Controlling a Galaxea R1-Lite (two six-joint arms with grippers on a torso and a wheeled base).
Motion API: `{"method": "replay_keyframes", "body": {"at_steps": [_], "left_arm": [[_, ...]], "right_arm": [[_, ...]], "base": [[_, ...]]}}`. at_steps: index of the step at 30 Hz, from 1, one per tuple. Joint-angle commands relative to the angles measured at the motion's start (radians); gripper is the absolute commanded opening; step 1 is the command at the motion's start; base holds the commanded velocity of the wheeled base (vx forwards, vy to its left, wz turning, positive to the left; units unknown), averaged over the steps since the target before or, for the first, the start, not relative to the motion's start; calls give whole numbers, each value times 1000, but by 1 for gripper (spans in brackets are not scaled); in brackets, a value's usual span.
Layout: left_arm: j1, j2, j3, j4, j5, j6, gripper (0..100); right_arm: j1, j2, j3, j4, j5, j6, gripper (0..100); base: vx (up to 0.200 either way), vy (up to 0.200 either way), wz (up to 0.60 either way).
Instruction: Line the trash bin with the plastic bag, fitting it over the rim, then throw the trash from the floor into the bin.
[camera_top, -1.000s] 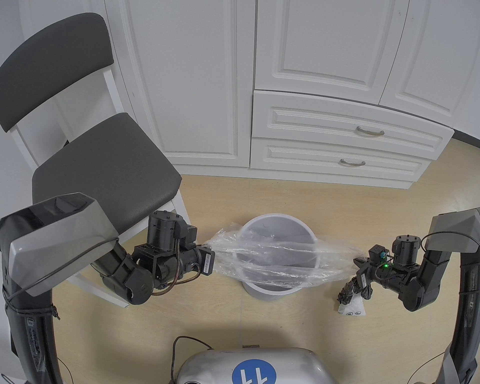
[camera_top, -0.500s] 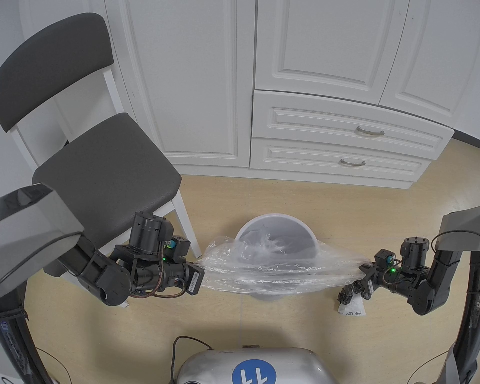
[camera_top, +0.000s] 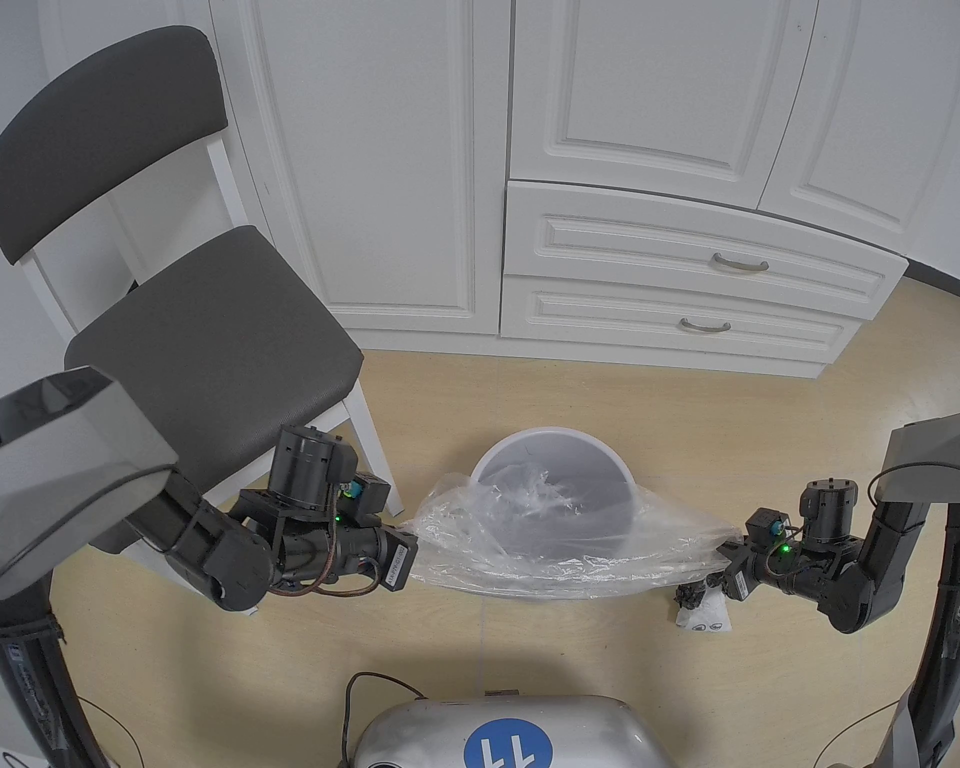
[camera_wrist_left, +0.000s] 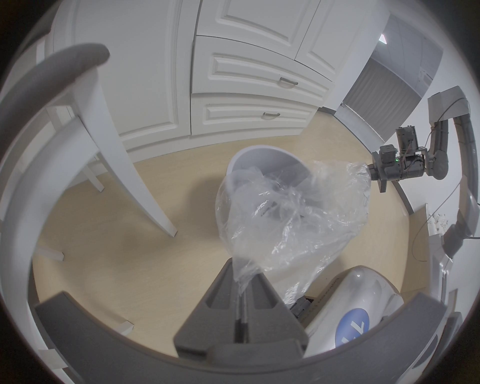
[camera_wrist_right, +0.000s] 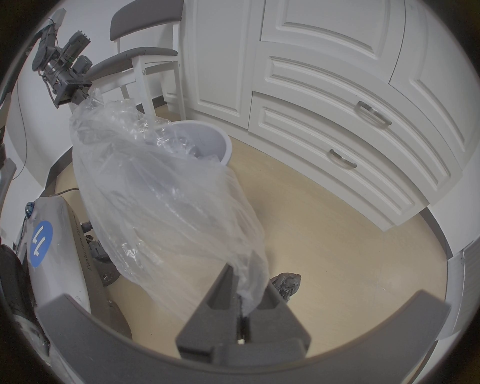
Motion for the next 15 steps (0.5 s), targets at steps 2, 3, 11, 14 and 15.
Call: {"method": "replay_keyframes", "body": {"at_steps": [2,3,11,14,15], "left_arm": [[-33,216,-97,-103,39,-96,0],[-38,226,-111,-115,54,-126,0],[-56,285,-229,-126,154,-235,0],[-61,307,-274,-126,190,-272,0],[-61,312,-286,-126,201,-281,0]], "right_arm": [[5,116,-109,18,-23,8,0],[3,130,-124,18,-34,14,0],[26,193,-235,-10,-108,149,0],[42,196,-267,-14,-141,195,0],[45,195,-272,-14,-154,206,0]], "base": [[0,0,0],[0,0,0],[0,0,0],[0,0,0],[0,0,0]]}}
